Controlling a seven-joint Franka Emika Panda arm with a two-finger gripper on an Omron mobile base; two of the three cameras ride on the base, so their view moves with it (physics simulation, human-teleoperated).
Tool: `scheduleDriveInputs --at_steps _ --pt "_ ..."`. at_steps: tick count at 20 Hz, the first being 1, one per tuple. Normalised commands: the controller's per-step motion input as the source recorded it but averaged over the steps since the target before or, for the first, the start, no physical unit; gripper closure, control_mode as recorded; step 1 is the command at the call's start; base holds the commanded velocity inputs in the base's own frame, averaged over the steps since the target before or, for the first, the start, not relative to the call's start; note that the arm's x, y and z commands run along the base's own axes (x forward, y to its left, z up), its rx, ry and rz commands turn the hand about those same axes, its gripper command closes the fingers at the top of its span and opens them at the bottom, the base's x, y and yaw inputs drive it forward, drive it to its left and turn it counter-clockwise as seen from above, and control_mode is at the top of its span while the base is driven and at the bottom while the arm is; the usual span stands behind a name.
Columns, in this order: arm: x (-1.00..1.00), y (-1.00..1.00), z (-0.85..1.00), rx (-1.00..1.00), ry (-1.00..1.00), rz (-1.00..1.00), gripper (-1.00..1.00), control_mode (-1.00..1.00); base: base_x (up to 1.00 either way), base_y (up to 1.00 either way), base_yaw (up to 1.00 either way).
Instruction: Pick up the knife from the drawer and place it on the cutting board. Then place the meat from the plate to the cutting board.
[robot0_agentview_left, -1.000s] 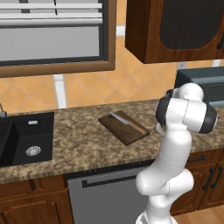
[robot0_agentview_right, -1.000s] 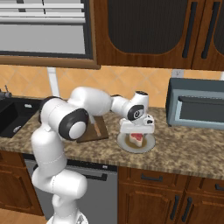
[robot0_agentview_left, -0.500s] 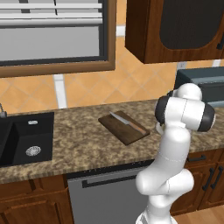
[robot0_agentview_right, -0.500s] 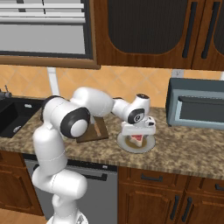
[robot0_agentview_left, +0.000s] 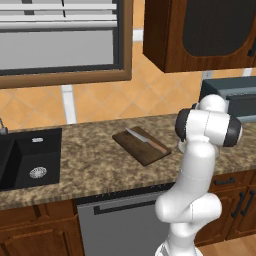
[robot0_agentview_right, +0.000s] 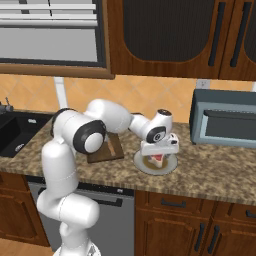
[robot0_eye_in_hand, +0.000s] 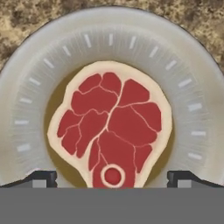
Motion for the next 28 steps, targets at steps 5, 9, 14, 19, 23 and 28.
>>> scheduleDriveInputs --at_steps 5,9,14,19,23,28 --pt "0.00 0.00 -0.15 0.00 0.00 0.03 -1.00 -1.00 0.00 0.00 0.00" --pt "0.00 0.00 -0.27 0.00 0.00 0.02 -1.00 -1.00 0.00 0.00 0.00" --pt "0.00 0.00 -0.21 0.00 0.00 0.01 -1.00 -1.00 0.00 0.00 0.00" --pt "0.00 0.00 0.00 0.00 0.00 0.00 1.00 -1.00 0.00 0.00 0.00" --pt "0.00 0.00 0.02 0.00 0.00 0.00 1.00 -1.00 0.00 0.00 0.00" --pt "-0.16 0.00 0.61 0.00 -0.01 0.00 1.00 -1.00 0.00 0.00 0.00"
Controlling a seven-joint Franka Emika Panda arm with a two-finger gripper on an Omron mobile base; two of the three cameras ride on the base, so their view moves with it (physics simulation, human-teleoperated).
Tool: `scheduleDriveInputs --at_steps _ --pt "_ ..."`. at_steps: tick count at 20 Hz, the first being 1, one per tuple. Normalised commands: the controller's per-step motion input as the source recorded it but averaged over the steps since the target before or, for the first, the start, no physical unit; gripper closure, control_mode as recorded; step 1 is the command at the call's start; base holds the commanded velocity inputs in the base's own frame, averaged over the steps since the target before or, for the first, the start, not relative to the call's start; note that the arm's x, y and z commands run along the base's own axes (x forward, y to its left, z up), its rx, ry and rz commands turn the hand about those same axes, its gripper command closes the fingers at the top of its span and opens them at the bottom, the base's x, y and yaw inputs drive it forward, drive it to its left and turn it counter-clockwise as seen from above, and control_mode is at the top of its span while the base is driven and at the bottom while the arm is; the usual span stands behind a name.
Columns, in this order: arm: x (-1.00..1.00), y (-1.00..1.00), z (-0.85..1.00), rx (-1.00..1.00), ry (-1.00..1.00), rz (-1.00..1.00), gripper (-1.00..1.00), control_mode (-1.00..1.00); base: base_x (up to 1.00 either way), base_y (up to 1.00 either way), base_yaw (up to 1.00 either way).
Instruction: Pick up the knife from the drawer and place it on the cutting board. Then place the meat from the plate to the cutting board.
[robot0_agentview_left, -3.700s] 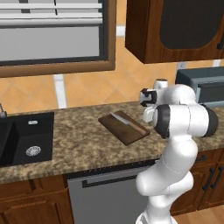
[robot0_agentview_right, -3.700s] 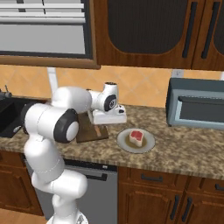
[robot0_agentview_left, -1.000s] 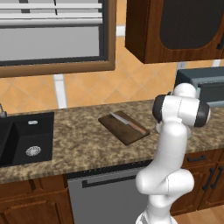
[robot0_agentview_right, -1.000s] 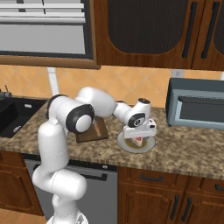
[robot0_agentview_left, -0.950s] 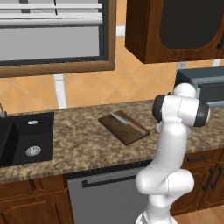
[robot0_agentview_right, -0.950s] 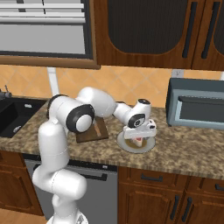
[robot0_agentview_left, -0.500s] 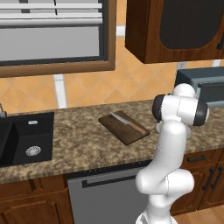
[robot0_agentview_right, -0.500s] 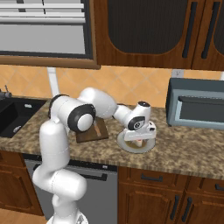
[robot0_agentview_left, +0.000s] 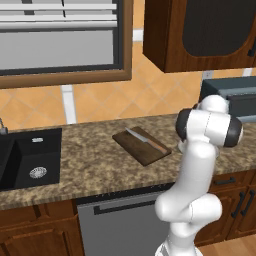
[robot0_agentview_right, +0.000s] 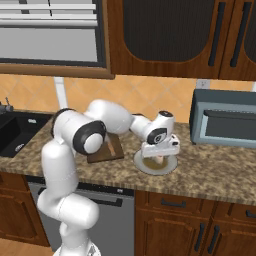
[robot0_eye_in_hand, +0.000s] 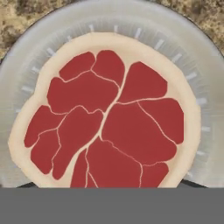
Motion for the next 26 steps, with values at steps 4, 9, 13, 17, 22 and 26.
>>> scheduleDriveInputs --at_steps 4,9,13,17,22,26 --pt "-0.39 0.18 0.88 0.00 -0.04 0.01 1.00 -1.00 0.00 0.00 0.00" --pt "-0.19 0.80 0.25 0.00 -0.04 0.00 1.00 -1.00 0.00 0.00 0.00" --pt "0.00 1.00 0.13 0.00 -0.06 0.00 1.00 -1.00 0.00 0.00 0.00" --pt "0.00 1.00 0.20 0.00 -0.04 0.00 1.00 -1.00 0.00 0.00 0.00" --pt "0.00 1.00 0.29 0.00 -0.04 0.00 1.00 -1.00 0.00 0.00 0.00" --pt "0.00 1.00 0.07 -0.02 -0.01 0.01 1.00 -1.00 0.00 0.00 0.00"
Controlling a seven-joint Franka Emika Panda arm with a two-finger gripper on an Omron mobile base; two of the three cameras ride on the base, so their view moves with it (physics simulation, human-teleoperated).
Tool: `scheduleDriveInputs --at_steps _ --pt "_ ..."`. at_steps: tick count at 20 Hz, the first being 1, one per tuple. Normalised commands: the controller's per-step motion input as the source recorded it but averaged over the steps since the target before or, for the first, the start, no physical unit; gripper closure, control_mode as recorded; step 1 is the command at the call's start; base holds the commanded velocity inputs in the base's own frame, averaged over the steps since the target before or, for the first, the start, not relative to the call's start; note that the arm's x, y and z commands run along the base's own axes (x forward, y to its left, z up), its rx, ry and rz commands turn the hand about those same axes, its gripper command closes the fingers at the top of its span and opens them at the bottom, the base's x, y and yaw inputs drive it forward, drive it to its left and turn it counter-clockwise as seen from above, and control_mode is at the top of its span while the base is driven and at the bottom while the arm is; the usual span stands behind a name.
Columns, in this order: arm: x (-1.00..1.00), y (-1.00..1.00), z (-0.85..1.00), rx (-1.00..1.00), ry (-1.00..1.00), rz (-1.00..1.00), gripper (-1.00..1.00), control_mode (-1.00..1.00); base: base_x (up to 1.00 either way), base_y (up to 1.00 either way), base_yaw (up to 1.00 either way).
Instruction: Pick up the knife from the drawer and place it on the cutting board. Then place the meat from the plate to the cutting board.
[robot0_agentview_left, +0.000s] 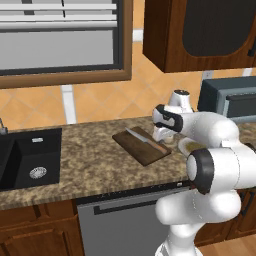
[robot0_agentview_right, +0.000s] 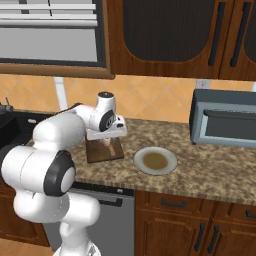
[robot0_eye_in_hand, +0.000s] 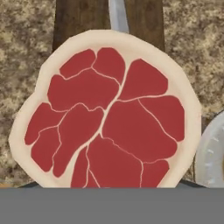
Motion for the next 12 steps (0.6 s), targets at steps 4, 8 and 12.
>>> scheduleDriveInputs --at_steps 4,8,12 --pt "0.00 0.97 0.00 -0.05 0.00 0.04 1.00 -1.00 0.00 0.00 0.00" --pt "0.08 0.47 -0.03 -0.02 0.00 0.09 1.00 -1.00 0.00 0.00 0.00" --pt "0.28 0.20 -0.31 -0.01 0.00 0.08 1.00 -1.00 0.00 0.00 0.00"
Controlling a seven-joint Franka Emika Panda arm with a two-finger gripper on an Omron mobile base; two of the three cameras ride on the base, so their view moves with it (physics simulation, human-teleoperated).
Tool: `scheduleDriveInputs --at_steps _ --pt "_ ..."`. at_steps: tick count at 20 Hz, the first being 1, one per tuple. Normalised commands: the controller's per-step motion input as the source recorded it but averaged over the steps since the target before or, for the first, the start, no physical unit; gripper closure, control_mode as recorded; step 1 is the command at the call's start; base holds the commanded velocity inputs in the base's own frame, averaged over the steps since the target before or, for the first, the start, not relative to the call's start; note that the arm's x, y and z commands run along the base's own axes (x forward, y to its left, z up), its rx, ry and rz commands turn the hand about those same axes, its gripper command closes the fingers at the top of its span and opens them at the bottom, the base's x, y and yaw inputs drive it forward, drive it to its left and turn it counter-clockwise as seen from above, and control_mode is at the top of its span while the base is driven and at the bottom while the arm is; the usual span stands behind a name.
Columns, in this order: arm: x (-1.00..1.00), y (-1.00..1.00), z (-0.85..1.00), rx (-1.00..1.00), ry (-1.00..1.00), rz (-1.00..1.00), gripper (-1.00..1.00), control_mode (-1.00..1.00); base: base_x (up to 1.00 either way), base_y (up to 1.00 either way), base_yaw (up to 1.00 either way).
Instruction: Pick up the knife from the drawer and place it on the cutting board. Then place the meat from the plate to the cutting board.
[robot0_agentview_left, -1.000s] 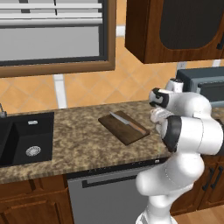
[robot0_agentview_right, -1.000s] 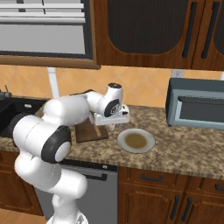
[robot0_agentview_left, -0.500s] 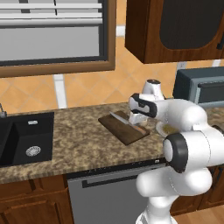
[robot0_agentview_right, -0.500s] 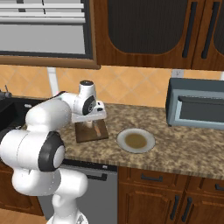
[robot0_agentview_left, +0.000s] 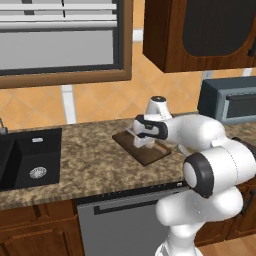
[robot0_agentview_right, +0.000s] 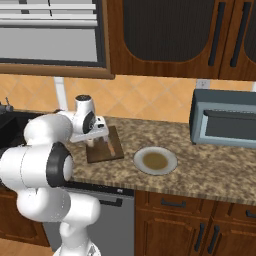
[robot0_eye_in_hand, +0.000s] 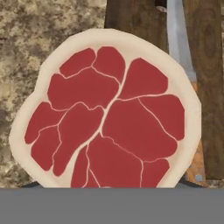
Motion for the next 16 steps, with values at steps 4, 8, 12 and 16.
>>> scheduleDriveInputs --at_steps 4,8,12,16 --pt "0.51 0.05 -0.56 0.00 0.00 0.08 1.00 -1.00 0.00 0.00 0.00" --pt "0.20 -0.02 -0.38 -0.01 -0.01 0.03 1.00 -1.00 0.00 0.00 0.00" --pt "0.01 -0.03 -0.08 0.00 -0.06 0.00 1.00 -1.00 0.00 0.00 0.00" --pt "0.06 -0.01 -0.15 -0.01 -0.03 0.00 1.00 -1.00 0.00 0.00 0.00"
